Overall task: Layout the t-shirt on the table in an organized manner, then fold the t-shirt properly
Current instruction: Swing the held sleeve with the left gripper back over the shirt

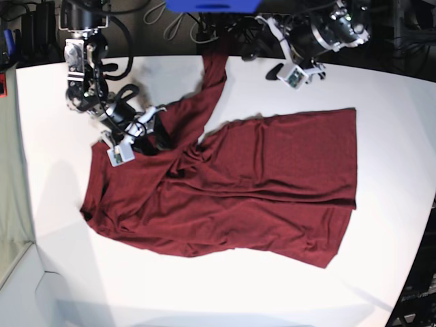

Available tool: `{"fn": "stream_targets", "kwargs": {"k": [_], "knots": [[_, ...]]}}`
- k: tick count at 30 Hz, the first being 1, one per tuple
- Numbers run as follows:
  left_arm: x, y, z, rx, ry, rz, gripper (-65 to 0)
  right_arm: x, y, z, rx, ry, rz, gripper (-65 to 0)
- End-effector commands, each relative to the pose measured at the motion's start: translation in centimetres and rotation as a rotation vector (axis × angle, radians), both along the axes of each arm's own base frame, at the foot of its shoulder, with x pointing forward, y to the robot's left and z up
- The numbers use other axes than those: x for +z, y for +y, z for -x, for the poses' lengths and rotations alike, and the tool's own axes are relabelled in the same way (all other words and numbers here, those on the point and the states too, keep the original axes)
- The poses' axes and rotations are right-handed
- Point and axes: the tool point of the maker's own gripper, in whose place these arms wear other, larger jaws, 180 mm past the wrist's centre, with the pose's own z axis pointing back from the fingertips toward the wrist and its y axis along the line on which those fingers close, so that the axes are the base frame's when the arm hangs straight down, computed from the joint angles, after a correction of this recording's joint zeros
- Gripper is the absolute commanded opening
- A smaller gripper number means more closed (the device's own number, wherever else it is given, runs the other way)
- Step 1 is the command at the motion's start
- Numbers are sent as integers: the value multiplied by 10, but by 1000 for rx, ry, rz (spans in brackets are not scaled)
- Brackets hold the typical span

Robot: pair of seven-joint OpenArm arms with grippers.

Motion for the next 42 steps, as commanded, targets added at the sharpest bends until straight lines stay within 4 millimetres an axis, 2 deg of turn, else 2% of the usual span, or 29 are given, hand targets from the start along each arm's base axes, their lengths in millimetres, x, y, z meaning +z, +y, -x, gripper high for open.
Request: {"fn": "stream_targets", "kwargs": {"k": [1,4,10,12,19,23,28,30,32,36,39,42], "knots": [[6,-7,-5,15,-17,46,-268,15,0,-10,3,-54,-20,-361],[-4,-11,-10,27,-4,38,-268,15,0,-10,3,-54,-20,-361],[-22,-39,3,-96,17,-29,-269,15,0,-10,3,-54,-20,-361],[-23,-46,6,-121,16,-32,-269,15,0,-10,3,-54,-20,-361],[-14,-61,-10,-111,-19,2,-269,15,0,-10,3,-54,-20,-361],[-20,-71,-14,-127,-5,18,-270,15,0,-10,3,-54,-20,-361],[-36,-80,-10,-142,45,28,-271,15,0,-10,3,-54,-20,-361],[-35,-87,-10,-162,39,34,-279,15,0,-10,3,-54,-20,-361],[-33,-92,-10,-178,35,39,-342,15,0,-10,3,-54,-20,-361],[-32,-93,-10,-181,32,40,-532,15,0,-10,3,-54,-20,-361],[-31,-91,-14,-178,25,37,-650,15,0,-10,3,-54,-20,-361],[-29,-82,-25,-159,3,21,-641,15,-1,-10,3,-54,-18,-361]]}}
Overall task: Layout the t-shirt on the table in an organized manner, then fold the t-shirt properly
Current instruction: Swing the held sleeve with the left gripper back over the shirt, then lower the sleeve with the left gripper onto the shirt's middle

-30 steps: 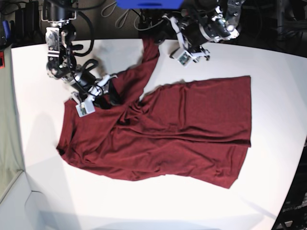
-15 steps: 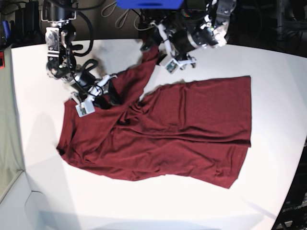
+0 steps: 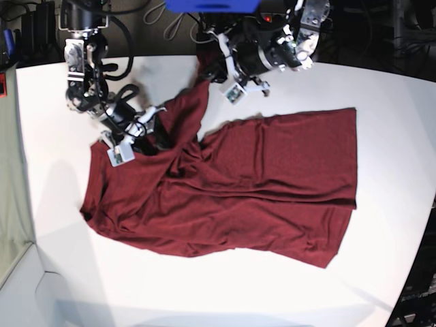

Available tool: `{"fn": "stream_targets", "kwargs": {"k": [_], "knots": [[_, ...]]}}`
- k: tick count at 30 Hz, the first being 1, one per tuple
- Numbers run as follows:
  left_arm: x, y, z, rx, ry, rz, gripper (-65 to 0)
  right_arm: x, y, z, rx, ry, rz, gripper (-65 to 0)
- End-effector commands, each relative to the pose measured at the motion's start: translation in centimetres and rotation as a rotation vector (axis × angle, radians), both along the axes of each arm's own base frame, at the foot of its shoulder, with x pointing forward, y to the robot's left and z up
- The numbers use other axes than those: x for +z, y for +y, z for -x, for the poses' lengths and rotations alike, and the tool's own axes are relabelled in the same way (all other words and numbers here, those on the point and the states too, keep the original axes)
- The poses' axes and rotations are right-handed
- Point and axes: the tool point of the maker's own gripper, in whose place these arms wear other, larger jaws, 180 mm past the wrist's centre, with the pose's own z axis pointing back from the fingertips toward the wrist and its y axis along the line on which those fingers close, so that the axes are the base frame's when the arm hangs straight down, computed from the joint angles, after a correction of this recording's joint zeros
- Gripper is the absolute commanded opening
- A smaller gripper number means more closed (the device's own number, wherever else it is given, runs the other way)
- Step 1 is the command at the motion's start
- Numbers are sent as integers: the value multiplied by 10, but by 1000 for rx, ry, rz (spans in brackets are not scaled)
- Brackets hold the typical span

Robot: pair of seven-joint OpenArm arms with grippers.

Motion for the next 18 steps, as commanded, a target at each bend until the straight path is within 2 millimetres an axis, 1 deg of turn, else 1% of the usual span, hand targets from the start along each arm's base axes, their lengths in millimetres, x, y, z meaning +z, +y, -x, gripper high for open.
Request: {"fn": "stream_targets", "kwargs": {"k": [1,2,3,4,7,10,14,16,18], "knots": [[7,6,-10,23,-33,2,-647,15,0,-10,2,-54,-22,-361],[7,12,-16,63,-35,-10,-650,15,0,-10,2,-54,-22,-361],[12,16,-26,96,-57,-15,-649,15,0,-10,2,-54,-22,-361],[20,18,-38,118,-87,-19,-649,15,0,-10,2,-54,-22,-361],[44,21,-59,159,-166,-16,-649,15,0,-10,2,-54,-22,-361],[80,26,-85,211,-275,-3,-649,15,0,-10,2,-54,-22,-361],[128,26,-112,253,-413,28,-649,15,-6,-10,5,-54,-7,-361],[148,27,-125,274,-467,45,-649,15,-6,-10,5,-54,-7,-361],[160,27,-135,279,-503,52,-649,15,-6,-10,5,-54,-5,-361]]}}
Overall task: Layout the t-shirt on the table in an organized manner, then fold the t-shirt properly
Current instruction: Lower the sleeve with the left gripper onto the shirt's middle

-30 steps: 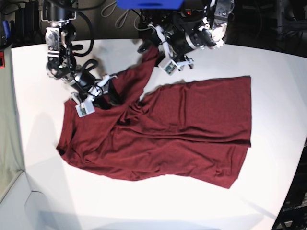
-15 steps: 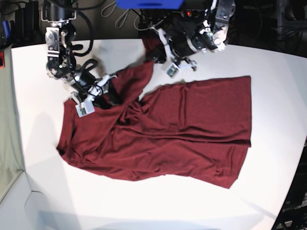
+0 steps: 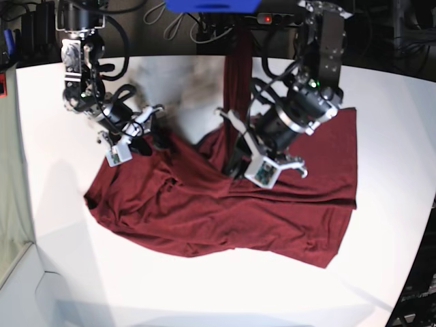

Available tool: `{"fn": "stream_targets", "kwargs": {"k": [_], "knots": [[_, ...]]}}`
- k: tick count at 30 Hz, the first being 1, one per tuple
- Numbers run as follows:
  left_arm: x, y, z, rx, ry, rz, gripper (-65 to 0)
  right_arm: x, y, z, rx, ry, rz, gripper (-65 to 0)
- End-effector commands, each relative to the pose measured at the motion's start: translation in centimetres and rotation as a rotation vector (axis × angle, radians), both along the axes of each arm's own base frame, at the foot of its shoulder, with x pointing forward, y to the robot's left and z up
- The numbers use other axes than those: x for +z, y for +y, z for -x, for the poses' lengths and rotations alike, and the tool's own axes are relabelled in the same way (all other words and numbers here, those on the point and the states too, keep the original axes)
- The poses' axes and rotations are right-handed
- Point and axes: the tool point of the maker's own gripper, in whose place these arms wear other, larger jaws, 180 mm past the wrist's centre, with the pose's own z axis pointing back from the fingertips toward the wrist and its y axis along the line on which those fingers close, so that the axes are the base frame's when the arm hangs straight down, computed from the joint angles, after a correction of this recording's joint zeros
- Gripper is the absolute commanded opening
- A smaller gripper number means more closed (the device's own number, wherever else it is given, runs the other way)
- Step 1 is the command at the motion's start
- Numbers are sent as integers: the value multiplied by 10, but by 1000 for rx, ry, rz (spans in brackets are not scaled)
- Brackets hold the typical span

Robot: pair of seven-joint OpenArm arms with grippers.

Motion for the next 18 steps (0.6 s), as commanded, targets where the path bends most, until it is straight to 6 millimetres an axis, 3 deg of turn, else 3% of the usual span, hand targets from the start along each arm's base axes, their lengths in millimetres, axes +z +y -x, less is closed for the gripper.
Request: {"fn": "stream_targets", "kwargs": {"k": [1,6,9,18], "knots": [[19,-3,-7,-1,-58,34,-649,15,-1,-10,4,-53,-16,-361],[46,-13,-24,1,-124,78,-649,14,-8,-10,4,-53,1,-361],[64,-31,-32,-54,-179,78,-649,14,-9,-9,4,-52,4,-361],[60,-94,-50,-233,-303,-202,-649,11,-9,-6,4,-44,4,-361]]}}
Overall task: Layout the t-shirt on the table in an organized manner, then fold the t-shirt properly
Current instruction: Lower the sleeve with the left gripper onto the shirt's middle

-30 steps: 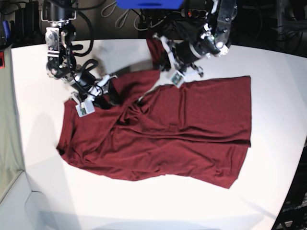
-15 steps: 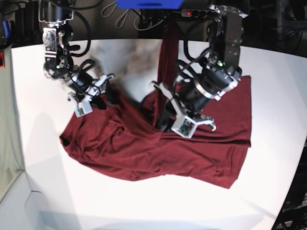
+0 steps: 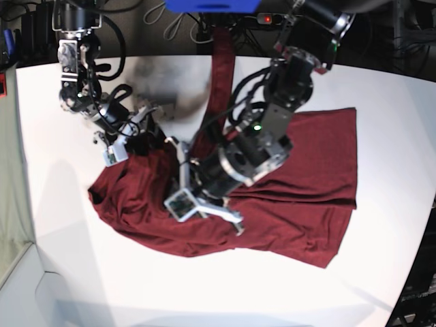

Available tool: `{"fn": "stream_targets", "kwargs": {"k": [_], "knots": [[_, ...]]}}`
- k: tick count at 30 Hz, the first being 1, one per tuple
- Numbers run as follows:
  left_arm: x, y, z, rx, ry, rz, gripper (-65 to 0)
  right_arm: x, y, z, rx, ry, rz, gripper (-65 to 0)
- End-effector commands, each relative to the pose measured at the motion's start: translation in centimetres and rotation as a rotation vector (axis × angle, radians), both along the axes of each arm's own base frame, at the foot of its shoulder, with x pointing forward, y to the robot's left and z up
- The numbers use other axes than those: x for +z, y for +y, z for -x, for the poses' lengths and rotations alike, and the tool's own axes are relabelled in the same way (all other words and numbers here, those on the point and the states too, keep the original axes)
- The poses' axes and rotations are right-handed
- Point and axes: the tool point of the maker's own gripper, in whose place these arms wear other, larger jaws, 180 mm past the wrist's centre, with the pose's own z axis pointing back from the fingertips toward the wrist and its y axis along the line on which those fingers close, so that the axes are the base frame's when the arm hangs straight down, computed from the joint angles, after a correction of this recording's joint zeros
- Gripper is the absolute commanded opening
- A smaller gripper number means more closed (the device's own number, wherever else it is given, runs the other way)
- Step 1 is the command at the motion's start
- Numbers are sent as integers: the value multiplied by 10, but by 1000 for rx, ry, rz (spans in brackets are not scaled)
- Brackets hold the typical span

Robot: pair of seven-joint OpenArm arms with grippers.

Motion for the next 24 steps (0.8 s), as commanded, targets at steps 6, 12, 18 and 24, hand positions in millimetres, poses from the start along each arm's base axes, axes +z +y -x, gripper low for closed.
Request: {"fn": "stream_targets", "kwargs": {"k": [6,12,18,24], "knots": [[35,-24,-32,15,-118,-15,-649,12,-1,-7,6,-42,-13,-361],[14,-36,-58,24,-79,-101,-649,13,-1,-9,6,-46,-13,-361],[7,-35,-82,26,-68,-168,-649,14,0,-10,6,-49,-15,-361],[-27,-32,-72,21,12,-201,-634,14,-1,-10,6,-49,-13,-361]]}}
